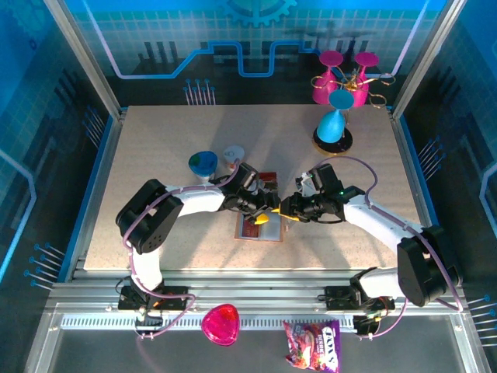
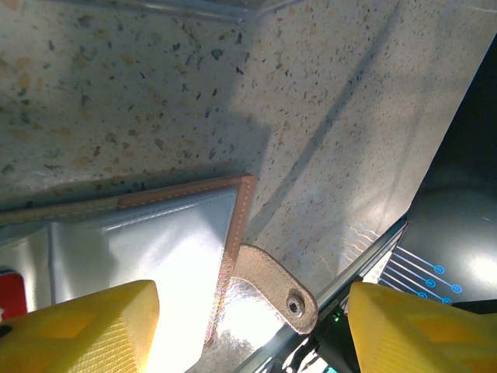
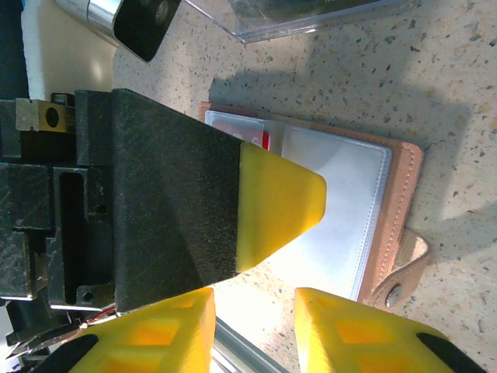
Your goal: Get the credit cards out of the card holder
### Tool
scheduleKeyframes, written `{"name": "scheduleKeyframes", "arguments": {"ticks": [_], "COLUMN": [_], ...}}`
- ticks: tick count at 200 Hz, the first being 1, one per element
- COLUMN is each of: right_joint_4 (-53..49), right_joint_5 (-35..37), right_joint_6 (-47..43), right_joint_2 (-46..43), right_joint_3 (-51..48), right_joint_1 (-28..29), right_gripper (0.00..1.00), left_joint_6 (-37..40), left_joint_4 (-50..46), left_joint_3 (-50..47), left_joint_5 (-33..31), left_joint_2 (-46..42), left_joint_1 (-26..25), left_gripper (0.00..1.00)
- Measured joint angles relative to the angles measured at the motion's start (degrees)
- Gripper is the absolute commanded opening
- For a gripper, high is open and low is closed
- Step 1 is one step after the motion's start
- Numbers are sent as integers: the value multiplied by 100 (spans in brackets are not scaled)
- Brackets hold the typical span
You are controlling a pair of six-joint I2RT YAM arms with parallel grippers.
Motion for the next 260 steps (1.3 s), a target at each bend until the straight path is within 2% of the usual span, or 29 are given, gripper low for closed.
{"name": "scheduleKeyframes", "arguments": {"ticks": [58,108,167,260], "right_joint_4": [48,238,299,507], "right_joint_5": [-92,-109,-109,-146], "right_joint_6": [39,138,188,310], "right_joint_2": [2,186,492,1084], "right_joint_3": [0,0,188,444], "right_joint_1": [2,103,369,758], "right_gripper": [32,32,32,32], "left_joint_6": [2,114,238,258], "left_joint_4": [-44,-212,-310,-63], "left_joint_3": [-2,-96,-723,-1344], "left_joint_5": [-37,-221,-264,-256], "left_joint_2": [-68,-719,-911,-1060], "left_joint_1": [42,334,706,726], "left_gripper": [66,65,65,65]}}
